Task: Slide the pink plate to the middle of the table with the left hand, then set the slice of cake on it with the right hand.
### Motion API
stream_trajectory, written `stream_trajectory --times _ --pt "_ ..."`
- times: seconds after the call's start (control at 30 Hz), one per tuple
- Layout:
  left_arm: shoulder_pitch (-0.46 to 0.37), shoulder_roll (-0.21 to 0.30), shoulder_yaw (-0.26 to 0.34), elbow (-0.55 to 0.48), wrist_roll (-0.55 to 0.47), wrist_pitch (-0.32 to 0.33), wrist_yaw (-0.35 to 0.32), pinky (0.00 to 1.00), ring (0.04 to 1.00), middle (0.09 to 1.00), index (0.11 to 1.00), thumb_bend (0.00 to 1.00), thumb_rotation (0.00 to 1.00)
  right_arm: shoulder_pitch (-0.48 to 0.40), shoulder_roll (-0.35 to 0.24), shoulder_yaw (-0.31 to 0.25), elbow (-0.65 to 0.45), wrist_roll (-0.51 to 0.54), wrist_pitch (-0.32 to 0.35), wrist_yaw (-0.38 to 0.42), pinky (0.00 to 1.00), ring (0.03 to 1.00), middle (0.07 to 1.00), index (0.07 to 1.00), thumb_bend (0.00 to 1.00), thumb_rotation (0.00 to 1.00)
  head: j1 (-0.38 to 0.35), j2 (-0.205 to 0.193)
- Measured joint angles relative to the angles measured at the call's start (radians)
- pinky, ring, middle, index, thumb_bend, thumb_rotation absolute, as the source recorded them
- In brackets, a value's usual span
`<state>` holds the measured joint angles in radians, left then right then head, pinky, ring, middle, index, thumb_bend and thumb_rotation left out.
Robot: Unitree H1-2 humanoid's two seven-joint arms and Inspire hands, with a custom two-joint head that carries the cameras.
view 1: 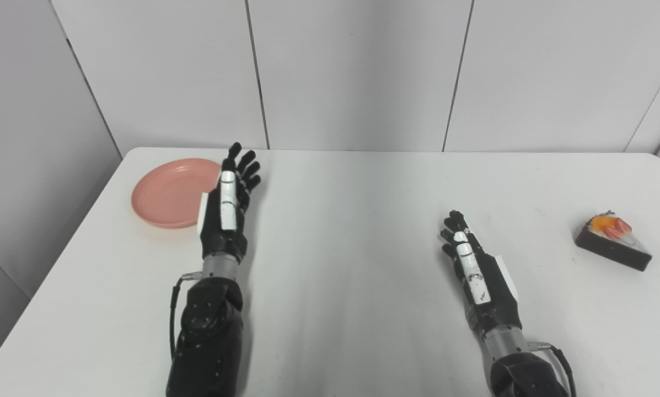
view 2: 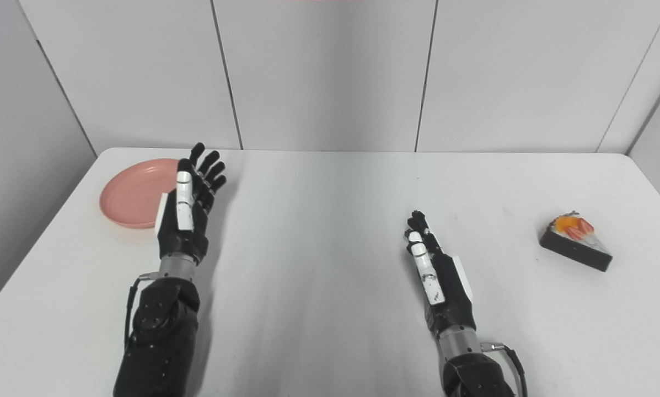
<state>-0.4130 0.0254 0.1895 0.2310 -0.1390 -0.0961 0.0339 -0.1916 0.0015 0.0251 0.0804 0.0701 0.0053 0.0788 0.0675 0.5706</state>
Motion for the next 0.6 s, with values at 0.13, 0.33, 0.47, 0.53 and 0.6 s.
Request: stream_trajectory --times 0.13,0.33,0.47,0.53,0.6 --pt "-0.026 0.017 0.023 0.026 -0.016 0.0 0.017 0.85 0.837 0.826 0.832 0.7 1.0 0.0 -0.003 -0.002 0.0 0.001 0.0 0.0 0.97 0.943 0.954 0.954 0.61 0.9 0.023 -0.009" --pt "-0.079 0.063 0.067 0.105 -0.022 -0.011 0.04 0.82 0.789 0.781 0.784 0.71 1.0 -0.001 -0.005 -0.006 0.003 0.015 -0.013 0.002 0.97 0.942 0.955 0.954 0.59 0.89 0.054 -0.02" --pt "-0.112 0.101 0.091 0.157 -0.004 -0.038 0.088 0.76 0.738 0.739 0.744 0.7 1.0 -0.003 -0.013 -0.01 0.007 0.028 -0.016 0.011 0.98 0.947 0.958 0.957 0.61 0.9 0.096 -0.043" --pt "-0.128 0.116 0.095 0.193 0.01 -0.067 0.107 0.69 0.714 0.723 0.728 0.7 1.0 -0.007 -0.022 -0.012 0.011 0.03 -0.018 0.018 0.97 0.948 0.958 0.959 0.61 0.9 0.12 -0.054" --pt "-0.136 0.129 0.103 0.222 0.011 -0.092 0.121 0.67 0.705 0.715 0.72 0.7 1.0 -0.007 -0.029 -0.013 0.012 0.032 -0.02 0.023 0.98 0.95 0.957 0.957 0.61 0.9 0.155 -0.069"
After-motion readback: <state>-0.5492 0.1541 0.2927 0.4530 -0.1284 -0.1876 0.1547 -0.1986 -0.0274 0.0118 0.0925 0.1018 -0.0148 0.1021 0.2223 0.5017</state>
